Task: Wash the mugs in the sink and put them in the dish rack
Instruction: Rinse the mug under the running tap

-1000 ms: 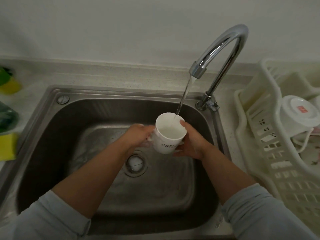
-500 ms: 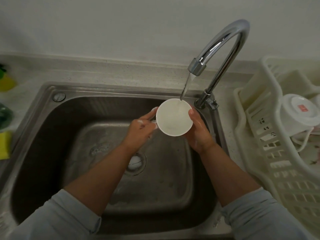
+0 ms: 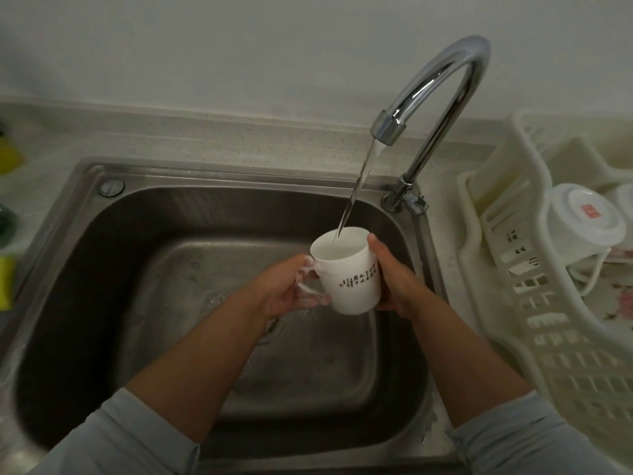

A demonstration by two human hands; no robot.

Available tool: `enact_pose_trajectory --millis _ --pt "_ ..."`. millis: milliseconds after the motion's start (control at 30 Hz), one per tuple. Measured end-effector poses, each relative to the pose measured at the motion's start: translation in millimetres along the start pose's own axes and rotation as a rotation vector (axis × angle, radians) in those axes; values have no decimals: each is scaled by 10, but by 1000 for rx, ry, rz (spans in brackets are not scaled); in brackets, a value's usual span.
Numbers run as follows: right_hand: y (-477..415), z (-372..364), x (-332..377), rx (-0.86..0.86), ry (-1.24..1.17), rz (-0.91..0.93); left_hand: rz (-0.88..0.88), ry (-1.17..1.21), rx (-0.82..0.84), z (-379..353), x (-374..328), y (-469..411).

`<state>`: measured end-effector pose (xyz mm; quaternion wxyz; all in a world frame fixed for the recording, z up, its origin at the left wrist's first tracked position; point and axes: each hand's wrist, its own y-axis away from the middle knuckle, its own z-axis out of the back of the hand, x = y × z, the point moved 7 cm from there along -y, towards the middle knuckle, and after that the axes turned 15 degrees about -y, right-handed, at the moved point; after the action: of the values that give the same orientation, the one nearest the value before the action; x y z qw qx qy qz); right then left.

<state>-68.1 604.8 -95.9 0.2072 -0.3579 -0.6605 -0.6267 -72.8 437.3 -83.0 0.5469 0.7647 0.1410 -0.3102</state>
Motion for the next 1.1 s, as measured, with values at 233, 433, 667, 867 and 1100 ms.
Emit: enact_pose_trajectory --millis 233,433,667,867,1100 --pt "-25 -182 -315 45 -162 -167 44 -185 -176 218 47 131" --pt "-107 -501 -376 163 -304 -193 -21 -347 -390 411 -105 326" --pt "-208 -788 -353 306 -425 -221 -113 -675 -545 527 -296 408" --pt "-262 -885 -168 392 -708 -179 -352 -901 -762 467 -402 503" --pt "-244 -997 93 453 -835 -122 -552 -711 -850 445 -387 619"
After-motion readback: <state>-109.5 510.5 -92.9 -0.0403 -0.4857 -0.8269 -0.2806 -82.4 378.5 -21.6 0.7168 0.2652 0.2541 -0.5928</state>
